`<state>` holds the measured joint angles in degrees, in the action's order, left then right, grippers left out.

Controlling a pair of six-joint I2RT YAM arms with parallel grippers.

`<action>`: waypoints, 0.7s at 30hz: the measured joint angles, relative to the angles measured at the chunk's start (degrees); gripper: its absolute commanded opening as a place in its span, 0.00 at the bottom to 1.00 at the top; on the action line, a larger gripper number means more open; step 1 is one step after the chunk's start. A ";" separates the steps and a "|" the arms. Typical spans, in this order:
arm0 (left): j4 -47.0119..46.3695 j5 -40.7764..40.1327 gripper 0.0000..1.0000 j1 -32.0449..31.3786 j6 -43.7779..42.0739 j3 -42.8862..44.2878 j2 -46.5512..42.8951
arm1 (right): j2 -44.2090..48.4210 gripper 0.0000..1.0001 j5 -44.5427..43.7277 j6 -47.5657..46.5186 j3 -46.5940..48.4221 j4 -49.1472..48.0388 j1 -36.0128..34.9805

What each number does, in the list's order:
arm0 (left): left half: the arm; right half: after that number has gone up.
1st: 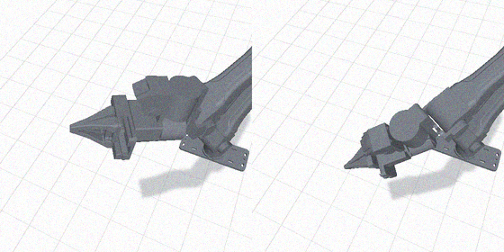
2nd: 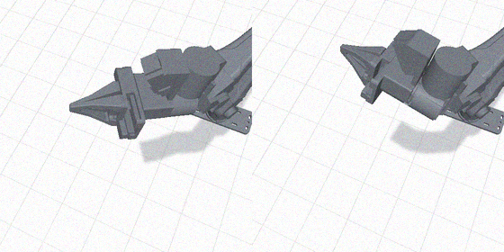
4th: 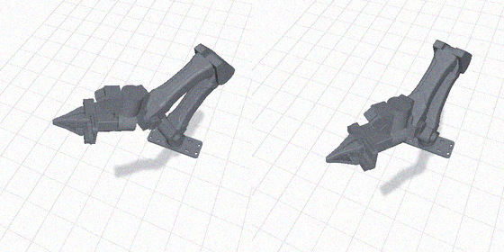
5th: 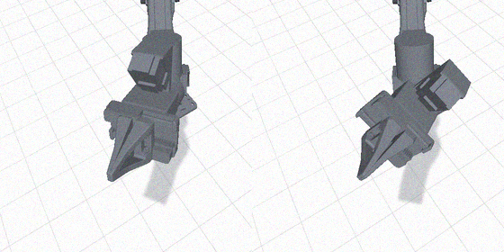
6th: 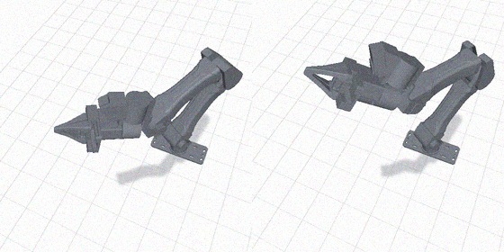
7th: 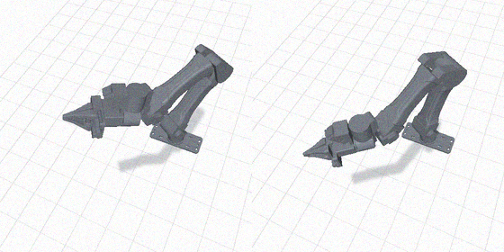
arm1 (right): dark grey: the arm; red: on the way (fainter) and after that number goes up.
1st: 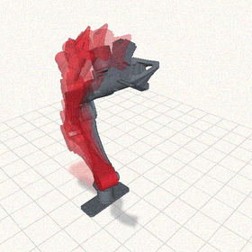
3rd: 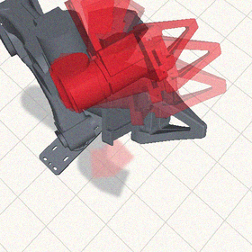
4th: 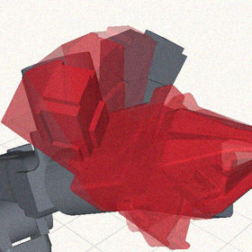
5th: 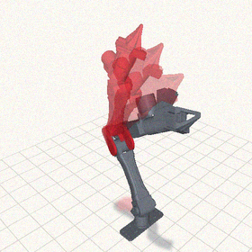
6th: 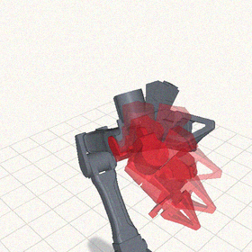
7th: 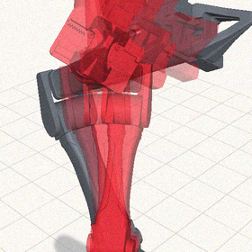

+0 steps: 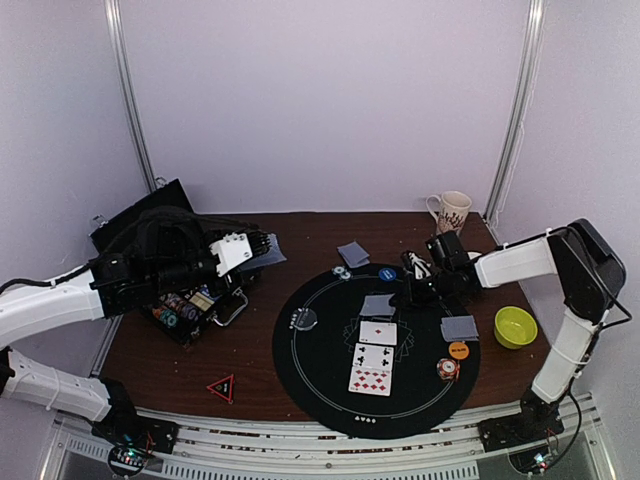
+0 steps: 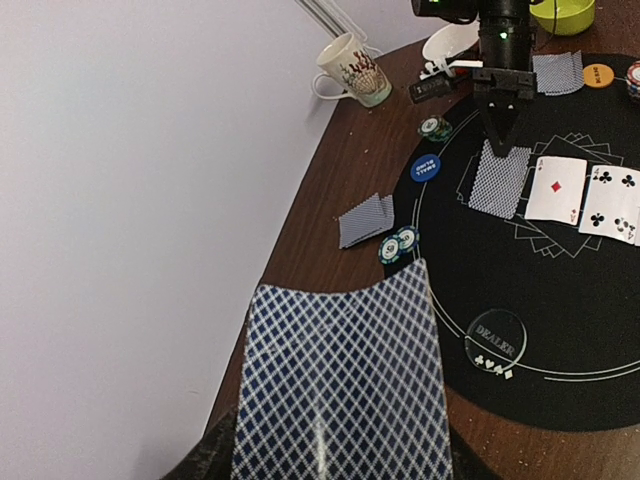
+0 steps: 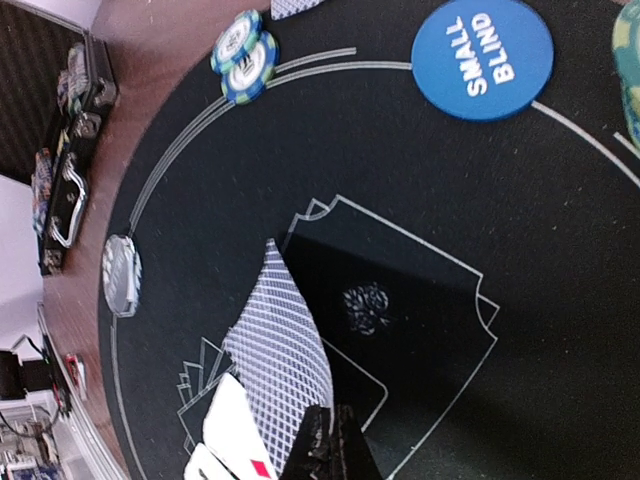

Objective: Distribute texas hold em gaming equipment
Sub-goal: Place the poker card in the community card area.

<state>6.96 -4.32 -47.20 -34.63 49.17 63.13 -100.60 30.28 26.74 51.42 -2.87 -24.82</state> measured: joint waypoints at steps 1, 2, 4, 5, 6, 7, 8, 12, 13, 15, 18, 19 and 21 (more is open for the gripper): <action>0.02 0.00 0.52 0.00 0.00 0.00 0.00 | -0.48 0.00 0.42 -0.96 0.42 0.83 0.11; 0.00 0.00 0.52 0.00 0.00 0.00 0.00 | -1.07 0.00 0.68 -1.60 0.85 1.66 0.17; 0.00 0.00 0.52 0.00 0.00 -0.02 0.00 | -1.84 0.00 0.92 -2.71 1.16 2.80 0.35; 0.00 0.00 0.52 0.00 0.00 -0.02 0.00 | -2.03 0.00 1.01 -3.06 1.16 3.28 0.35; 0.02 0.00 0.52 0.00 0.00 -0.02 0.00 | -2.08 0.00 1.05 -3.30 1.16 3.72 0.35; 0.00 0.00 0.52 0.00 0.00 0.00 0.00 | -2.12 0.00 1.07 -3.69 1.25 4.22 0.35; 0.00 0.00 0.52 0.00 0.00 -0.02 0.00 | -2.21 0.00 1.05 -4.09 1.51 4.70 0.37; 0.02 0.00 0.52 0.00 0.00 0.00 0.00 | -2.97 0.00 1.05 -5.05 2.67 5.64 0.37; 0.00 0.00 0.52 0.00 0.00 0.00 0.00 | -3.10 0.00 1.05 -5.33 2.73 5.73 0.37; 0.02 0.00 0.52 0.00 0.00 0.00 0.00 | -3.30 0.03 1.05 -5.57 2.73 6.08 0.37; 0.02 -0.02 0.52 0.00 0.00 0.00 0.00 | -3.34 0.16 1.01 -5.62 2.73 6.67 0.37; 0.02 -0.02 0.52 0.00 0.00 0.00 0.00 | -3.34 0.19 0.96 -5.38 2.75 6.93 0.37; 0.02 -0.02 0.52 0.00 0.00 -0.02 0.00 | -3.30 0.27 0.76 -5.35 2.78 7.37 0.37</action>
<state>6.98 -4.34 -47.20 -34.63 49.15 63.13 -103.90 31.05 21.39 54.19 4.49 -24.45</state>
